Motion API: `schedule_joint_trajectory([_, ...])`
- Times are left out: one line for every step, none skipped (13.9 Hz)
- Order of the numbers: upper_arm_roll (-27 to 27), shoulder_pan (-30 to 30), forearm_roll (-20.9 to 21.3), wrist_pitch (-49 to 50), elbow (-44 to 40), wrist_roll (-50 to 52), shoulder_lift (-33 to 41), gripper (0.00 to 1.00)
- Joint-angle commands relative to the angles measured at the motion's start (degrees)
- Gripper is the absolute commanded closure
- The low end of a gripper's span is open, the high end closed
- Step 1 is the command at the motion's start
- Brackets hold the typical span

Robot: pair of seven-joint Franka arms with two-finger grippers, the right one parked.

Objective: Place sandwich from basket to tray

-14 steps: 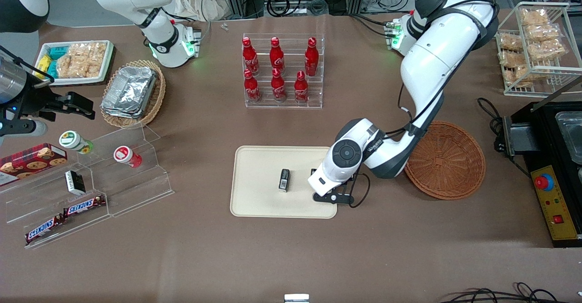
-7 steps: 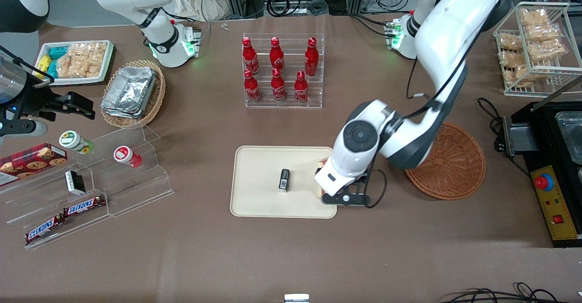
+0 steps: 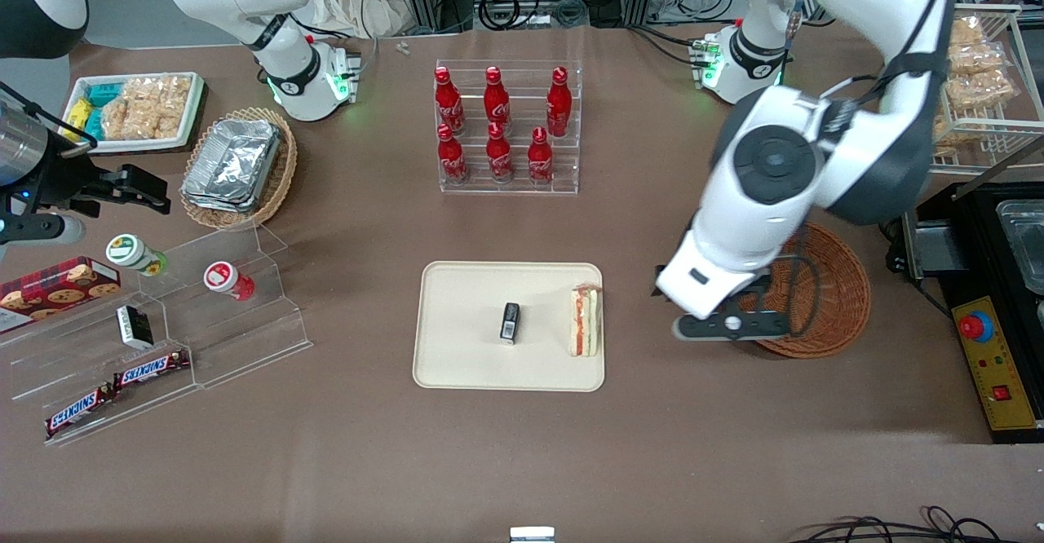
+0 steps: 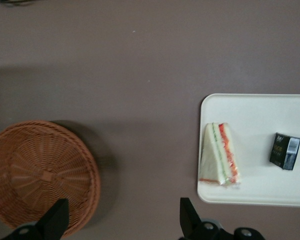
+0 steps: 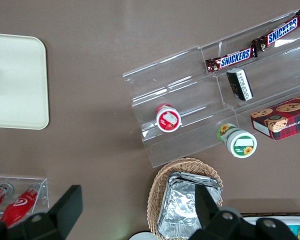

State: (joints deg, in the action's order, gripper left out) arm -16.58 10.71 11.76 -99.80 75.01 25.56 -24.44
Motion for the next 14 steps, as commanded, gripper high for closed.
schedule_joint_trajectory([7.1, 0.2, -5.8, 6.4, 2.2, -10.8, 7.2, 0.0])
schedule_joint_trajectory([9.7, 0.2, -8.0, 9.1, 2.2, -14.3, 9.4, 0.0])
schedule_joint_trajectory([11.9, 0.1, -9.5, 11.2, 2.3, -17.1, 11.1, 0.0])
schedule_joint_trajectory([14.0, 0.1, -10.0, 13.1, 2.4, -18.9, 13.1, 0.0])
schedule_joint_trajectory([14.8, 0.0, -10.0, 14.3, 3.0, -20.1, 14.8, 0.0])
schedule_joint_trajectory([15.4, -0.1, -10.0, 14.5, 4.8, -20.5, 17.6, 0.0])
schedule_joint_trajectory([16.0, -0.1, -10.1, 14.1, 7.5, -20.5, 20.5, 0.0])
schedule_joint_trajectory([16.9, -0.1, -10.9, 13.9, 9.8, -20.4, 22.9, 0.0])
schedule_joint_trajectory([18.2, -0.2, -12.8, 13.8, 11.5, -20.5, 24.8, 0.0])
schedule_joint_trajectory([19.1, -0.2, -14.3, 13.8, 12.7, -20.5, 26.3, 0.0])
schedule_joint_trajectory([19.0, -2.0, -14.8, 13.8, 13.1, -20.5, 26.9, 0.0])
schedule_joint_trajectory([15.8, -5.7, -15.1, 13.8, 12.9, -20.3, 26.7, 0.0])
schedule_joint_trajectory([13.6, -6.5, -15.0, 13.8, 12.8, -20.2, 26.8, 0.0])
schedule_joint_trajectory([13.8, -6.5, -14.9, 13.8, 12.6, -20.1, 26.5, 0.0])
